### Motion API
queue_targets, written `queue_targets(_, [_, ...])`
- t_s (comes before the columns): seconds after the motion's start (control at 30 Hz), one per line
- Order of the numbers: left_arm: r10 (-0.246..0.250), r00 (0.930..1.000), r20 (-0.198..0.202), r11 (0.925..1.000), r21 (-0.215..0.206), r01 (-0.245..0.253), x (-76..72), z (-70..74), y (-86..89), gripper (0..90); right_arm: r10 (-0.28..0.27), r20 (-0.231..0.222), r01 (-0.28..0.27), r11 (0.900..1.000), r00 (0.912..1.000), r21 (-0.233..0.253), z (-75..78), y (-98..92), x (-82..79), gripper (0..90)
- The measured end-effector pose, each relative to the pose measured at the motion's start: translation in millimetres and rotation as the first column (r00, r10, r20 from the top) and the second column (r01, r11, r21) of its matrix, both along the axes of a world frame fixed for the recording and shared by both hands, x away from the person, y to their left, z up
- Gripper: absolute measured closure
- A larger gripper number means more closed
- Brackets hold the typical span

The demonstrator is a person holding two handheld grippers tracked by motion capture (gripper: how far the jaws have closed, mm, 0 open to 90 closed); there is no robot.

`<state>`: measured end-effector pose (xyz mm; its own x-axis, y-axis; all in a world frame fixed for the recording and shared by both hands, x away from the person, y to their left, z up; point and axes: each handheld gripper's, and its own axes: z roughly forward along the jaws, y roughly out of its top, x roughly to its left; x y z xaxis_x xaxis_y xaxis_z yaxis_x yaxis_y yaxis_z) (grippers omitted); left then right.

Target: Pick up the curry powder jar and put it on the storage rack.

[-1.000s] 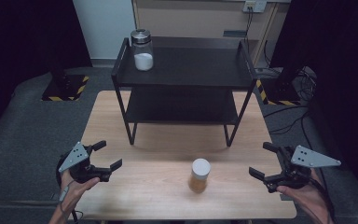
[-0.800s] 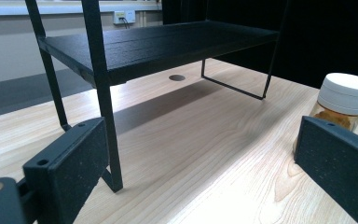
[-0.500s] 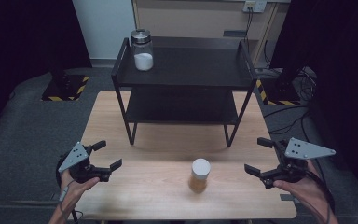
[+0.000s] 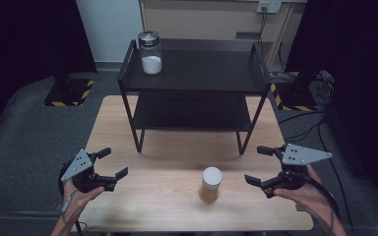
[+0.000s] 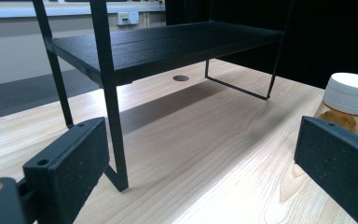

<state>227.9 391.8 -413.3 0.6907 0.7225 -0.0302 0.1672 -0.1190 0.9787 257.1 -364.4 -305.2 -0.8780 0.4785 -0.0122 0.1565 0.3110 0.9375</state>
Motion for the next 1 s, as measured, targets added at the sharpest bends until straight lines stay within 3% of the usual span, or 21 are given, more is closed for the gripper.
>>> queue_targets(0.43, [0.033, 0.9992, 0.022, 0.9994, -0.006, -0.033, -3.5, -2.0, 0.5, 1.9, 0.054, -0.046, -0.056, 0.997, 0.9975, -0.047, -16.6, 33.9, 18.0, 4.4])
queue_targets(0.67, [0.041, 0.9989, 0.025, 0.9991, -0.012, -0.040, -4.1, -2.6, 1.9, 1.9, 0.071, -0.072, -0.076, 0.995, 0.9948, -0.069, -35.8, 52.1, 25.4, 5.5])
queue_targets(1.0, [0.040, 0.9989, 0.026, 0.9991, -0.012, -0.039, -3.8, -2.7, 2.0, 1.9, 0.070, -0.089, -0.075, 0.996, 0.9936, -0.051, -67.3, 69.2, 32.4, 10.1])
